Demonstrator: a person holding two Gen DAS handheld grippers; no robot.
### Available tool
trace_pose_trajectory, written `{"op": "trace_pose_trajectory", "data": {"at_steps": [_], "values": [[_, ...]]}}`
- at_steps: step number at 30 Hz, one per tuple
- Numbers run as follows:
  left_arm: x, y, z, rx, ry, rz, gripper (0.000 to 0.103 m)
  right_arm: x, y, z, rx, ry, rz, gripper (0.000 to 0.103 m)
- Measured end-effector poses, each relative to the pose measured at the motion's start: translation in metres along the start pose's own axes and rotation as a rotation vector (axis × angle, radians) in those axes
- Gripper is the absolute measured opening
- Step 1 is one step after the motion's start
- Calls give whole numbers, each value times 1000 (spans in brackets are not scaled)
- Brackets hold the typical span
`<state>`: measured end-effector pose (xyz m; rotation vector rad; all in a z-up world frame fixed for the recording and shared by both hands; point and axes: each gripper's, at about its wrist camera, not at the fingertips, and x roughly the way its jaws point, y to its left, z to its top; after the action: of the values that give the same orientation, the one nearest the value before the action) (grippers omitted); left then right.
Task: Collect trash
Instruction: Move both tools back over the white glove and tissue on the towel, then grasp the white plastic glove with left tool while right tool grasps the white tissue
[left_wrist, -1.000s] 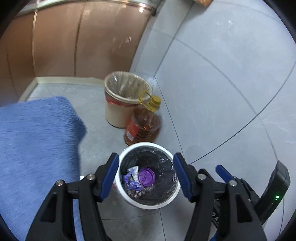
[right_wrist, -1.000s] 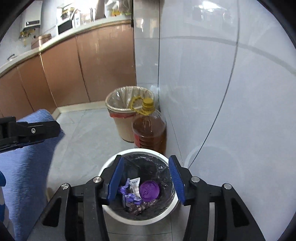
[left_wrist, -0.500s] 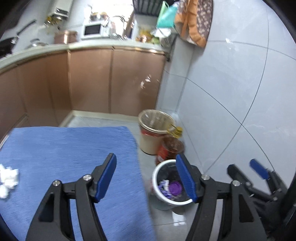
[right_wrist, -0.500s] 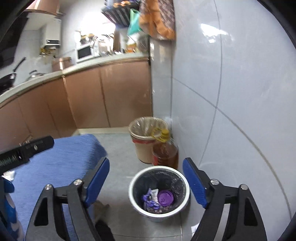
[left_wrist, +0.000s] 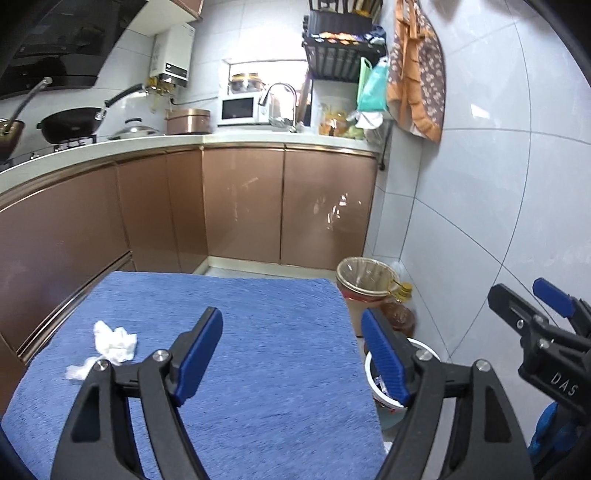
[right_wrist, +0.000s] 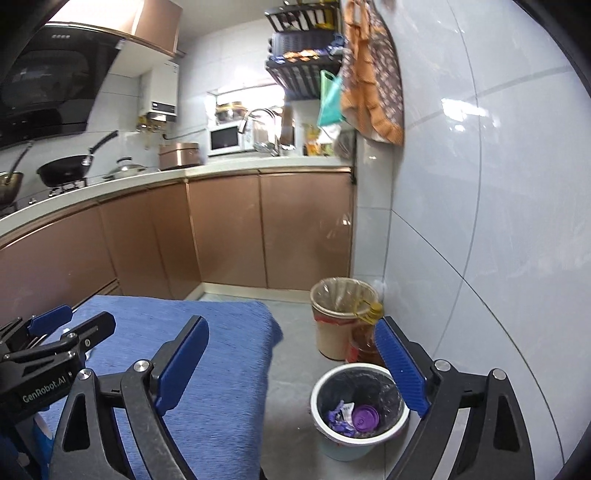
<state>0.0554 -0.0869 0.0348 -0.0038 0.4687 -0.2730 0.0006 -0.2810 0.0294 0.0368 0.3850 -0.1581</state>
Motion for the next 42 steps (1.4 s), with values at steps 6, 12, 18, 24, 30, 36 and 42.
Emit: {"op": "trace_pose_trajectory", "data": {"at_steps": [6,12,18,24,30,36,42], "values": [[-24,18,-5,-14,-28,24,77,-21,28,7,-43,-31,40,91],[-47,38,-7,-9,-64,66,77,-44,56,18,-97,-63,106,91],[-61,65,-6,-12,-91,133,80,-56,87,31,-147,-83,179,91],[-59,106,-13,-33,-83,180,83,-47,124,44,-196,-72,254,91],[-39,164,-25,-66,-20,249,83,-24,171,61,-224,-45,380,91],[-13,244,-49,-129,70,246,83,19,218,60,-230,28,491,91],[17,293,-76,-55,153,177,83,75,261,34,-258,158,581,91]]}}
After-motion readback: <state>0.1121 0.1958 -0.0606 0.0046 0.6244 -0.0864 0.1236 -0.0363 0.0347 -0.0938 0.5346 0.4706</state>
